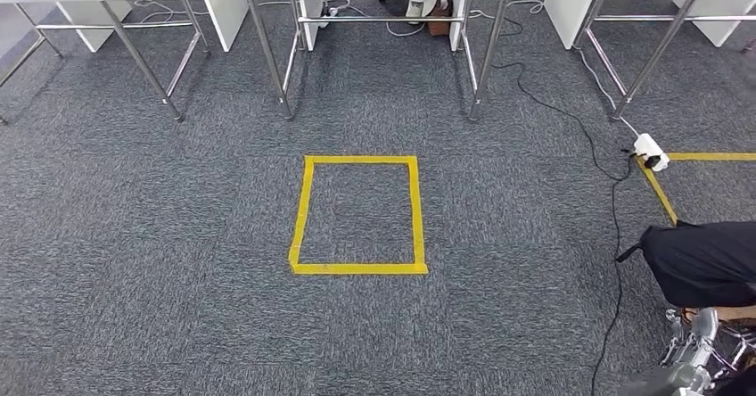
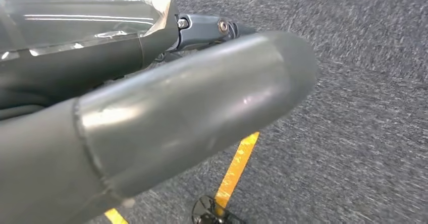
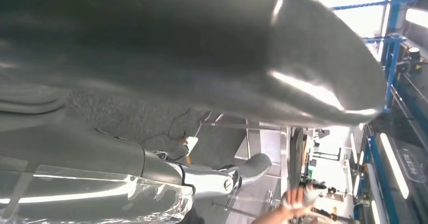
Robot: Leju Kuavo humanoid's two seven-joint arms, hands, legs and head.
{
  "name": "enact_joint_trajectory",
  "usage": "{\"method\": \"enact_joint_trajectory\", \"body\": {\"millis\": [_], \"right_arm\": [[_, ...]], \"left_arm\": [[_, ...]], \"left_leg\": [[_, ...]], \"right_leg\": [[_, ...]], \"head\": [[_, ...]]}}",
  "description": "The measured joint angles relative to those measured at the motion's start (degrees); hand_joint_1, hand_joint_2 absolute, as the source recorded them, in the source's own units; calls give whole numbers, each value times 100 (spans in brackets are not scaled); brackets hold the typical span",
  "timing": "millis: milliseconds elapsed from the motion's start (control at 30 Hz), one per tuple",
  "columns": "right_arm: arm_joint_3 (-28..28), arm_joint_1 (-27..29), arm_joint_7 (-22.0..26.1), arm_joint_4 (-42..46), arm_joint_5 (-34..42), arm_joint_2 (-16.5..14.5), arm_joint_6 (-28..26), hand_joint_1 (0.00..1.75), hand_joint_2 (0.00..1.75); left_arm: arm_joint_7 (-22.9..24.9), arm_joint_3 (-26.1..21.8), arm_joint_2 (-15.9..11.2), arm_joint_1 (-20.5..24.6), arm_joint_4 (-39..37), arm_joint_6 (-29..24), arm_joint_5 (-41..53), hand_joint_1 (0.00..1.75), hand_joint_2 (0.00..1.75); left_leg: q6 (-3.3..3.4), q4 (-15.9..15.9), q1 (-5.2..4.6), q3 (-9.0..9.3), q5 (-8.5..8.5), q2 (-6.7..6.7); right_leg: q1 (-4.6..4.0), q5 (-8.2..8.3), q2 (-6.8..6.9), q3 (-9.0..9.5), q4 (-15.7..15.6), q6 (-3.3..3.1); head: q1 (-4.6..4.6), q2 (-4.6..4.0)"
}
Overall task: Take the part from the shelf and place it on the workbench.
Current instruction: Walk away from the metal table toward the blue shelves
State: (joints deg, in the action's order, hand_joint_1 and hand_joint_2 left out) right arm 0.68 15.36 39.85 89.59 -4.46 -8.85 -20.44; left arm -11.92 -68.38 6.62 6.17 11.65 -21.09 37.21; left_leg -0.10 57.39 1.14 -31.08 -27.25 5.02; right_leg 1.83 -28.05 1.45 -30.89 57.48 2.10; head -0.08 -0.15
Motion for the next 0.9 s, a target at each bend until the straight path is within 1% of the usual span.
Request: {"method": "enact_joint_trajectory", "body": {"millis": [33,67,100,133,167,200,233,267,300,333,367,400,433,467,500,533,567,600,633,667,700,733,767,800,833,867,900], "right_arm": [[-2,0,1,0,8,-2,0,0,0],[-3,-1,1,-1,19,-4,1,0,0],[-4,-4,2,-3,36,-7,3,0,0],[-5,-7,2,-9,60,-8,8,0,0],[-5,-9,2,-19,83,-8,14,0,0],[-7,-11,2,-33,108,-7,23,0,0],[-9,-15,2,-49,131,-6,32,0,0],[-11,-24,2,-66,154,-5,40,0,0],[-15,-38,2,-84,173,-4,41,0,0],[-23,-73,2,-115,181,-5,7,0,0],[-39,-118,2,-159,178,-4,-53,0,0],[-65,-175,-1,-225,163,-3,-138,0,0],[-101,-243,-10,-322,144,-2,-237,0,0],[-153,-318,-40,-459,102,3,-338,0,0],[-216,-416,-81,-649,32,15,-456,0,0],[-293,-540,-112,-894,-63,31,-586,0,0],[-387,-689,-132,-1204,-176,55,-727,0,0],[-480,-846,-148,-1529,-283,83,-850,0,0],[-574,-999,-190,-1888,-372,112,-935,0,0],[-667,-1155,-285,-2279,-438,153,-974,0,0],[-762,-1308,-450,-2724,-493,206,-983,0,0],[-869,-1465,-667,-3246,-543,272,-974,0,0],[-979,-1608,-918,-3792,-596,347,-966,0,0],[-1083,-1723,-1196,-4324,-657,421,-968,0,0],[-1167,-1810,-1501,-4802,-724,484,-974,0,0],[-1224,-1865,-1826,-5207,-782,533,-978,0,0],[-1267,-1899,-2165,-5558,-822,568,-967,0,0]], "left_arm": [[1,0,-2,-1,-1,-2,-1,0,0],[1,0,-2,-4,-1,-4,-1,0,0],[1,1,-4,-7,-2,-6,-2,0,0],[1,1,-5,-11,-2,-8,-4,0,0],[1,1,-5,-15,-2,-10,-7,0,0],[2,0,-6,-21,-2,-11,-9,0,0],[2,-1,-5,-25,-2,-11,-12,0,0],[3,-1,-5,-28,-2,-11,-13,0,0],[3,-1,-5,-30,-2,-12,-15,0,0],[3,-1,-9,-30,-3,-14,-16,0,0],[3,1,-11,-30,-4,-19,-16,0,0],[3,1,-14,-30,-5,-26,-16,0,0],[4,2,-16,-28,-5,-36,-16,0,0],[6,1,-14,-26,-5,-48,-16,0,0],[9,0,-7,-21,-4,-57,-14,0,0],[13,0,2,-14,-4,-65,-10,0,0],[16,0,12,-11,-4,-69,-5,0,0],[19,1,22,-11,-4,-71,-1,0,0],[21,1,25,-15,-4,-72,5,0,0],[26,0,27,-24,-4,-70,14,0,0],[31,-1,27,-30,-4,-66,28,0,0],[35,-1,27,-31,-5,-57,48,0,0],[39,0,28,-29,-5,-43,73,0,0],[40,1,29,-25,-5,-28,96,0,0],[43,1,29,-21,-5,-16,119,0,0],[48,1,27,-20,-5,-9,141,0,0],[52,2,23,-18,-4,-10,162,0,0]], "left_leg": [[-20,114,19,-45,-110,-80],[-39,327,34,-131,-281,-196],[-52,660,40,-267,-506,-334],[-52,1047,38,-431,-714,-418],[-45,1409,36,-587,-864,-464],[-27,1628,34,-682,-913,-485],[6,1605,29,-664,-833,-500],[51,1335,22,-527,-647,-538],[101,937,14,-327,-427,-612],[150,526,7,-123,-261,-743],[182,232,-3,18,-162,-851],[199,92,-15,82,-135,-918],[204,35,-31,105,-142,-933],[206,21,-46,106,-126,-870],[217,-13,-41,111,-97,-797],[235,-55,-35,117,-64,-724],[257,-98,-25,118,-28,-640],[275,-128,-20,108,0,-556],[289,-135,-32,92,11,-474],[296,-133,-41,71,20,-384],[298,-131,-47,55,25,-300],[297,-130,-51,47,29,-219],[294,-128,-51,45,31,-149],[289,-126,-51,51,30,-88],[277,-121,-59,61,25,-38],[255,-114,-75,72,15,3],[227,-107,-90,83,4,42]], "right_leg": [[8,25,-48,-3,-1,-45],[11,51,-97,-9,-2,-89],[1,71,-141,-26,0,-120],[-16,85,-190,-48,2,-142],[-35,98,-244,-67,3,-160],[-55,107,-310,-81,4,-173],[-74,113,-384,-86,5,-181],[-89,118,-463,-83,5,-184],[-100,120,-537,-77,5,-180],[-114,129,-606,-79,7,-166],[-117,140,-669,-89,10,-148],[-110,157,-721,-108,11,-121],[-99,178,-778,-130,9,-87],[-87,202,-837,-158,-5,-51],[-84,214,-847,-186,0,-23],[-93,190,-765,-235,46,-5],[-106,103,-623,-332,194,0],[-111,-46,-448,-470,469,-8],[-109,-226,-303,-652,833,-8],[-101,-391,-239,-833,1226,5],[-92,-488,-214,-950,1507,34],[-80,-491,-197,-948,1573,82],[-70,-409,-167,-819,1394,137],[-62,-271,-99,-578,1003,187],[-61,-138,40,-312,536,205],[-77,-32,171,-113,167,194],[-89,30,260,-2,-62,152]], "head": [[-6,0],[-15,0],[-22,0],[-28,0],[-33,0],[-33,0],[-32,0],[-32,0],[-32,0],[-28,0],[-28,0],[-31,0],[-35,0],[-43,0],[-44,0],[-42,0],[-24,0],[-6,0],[8,0],[25,0],[25,0],[26,0],[28,0],[29,0],[33,0],[33,0],[28,0]]}}
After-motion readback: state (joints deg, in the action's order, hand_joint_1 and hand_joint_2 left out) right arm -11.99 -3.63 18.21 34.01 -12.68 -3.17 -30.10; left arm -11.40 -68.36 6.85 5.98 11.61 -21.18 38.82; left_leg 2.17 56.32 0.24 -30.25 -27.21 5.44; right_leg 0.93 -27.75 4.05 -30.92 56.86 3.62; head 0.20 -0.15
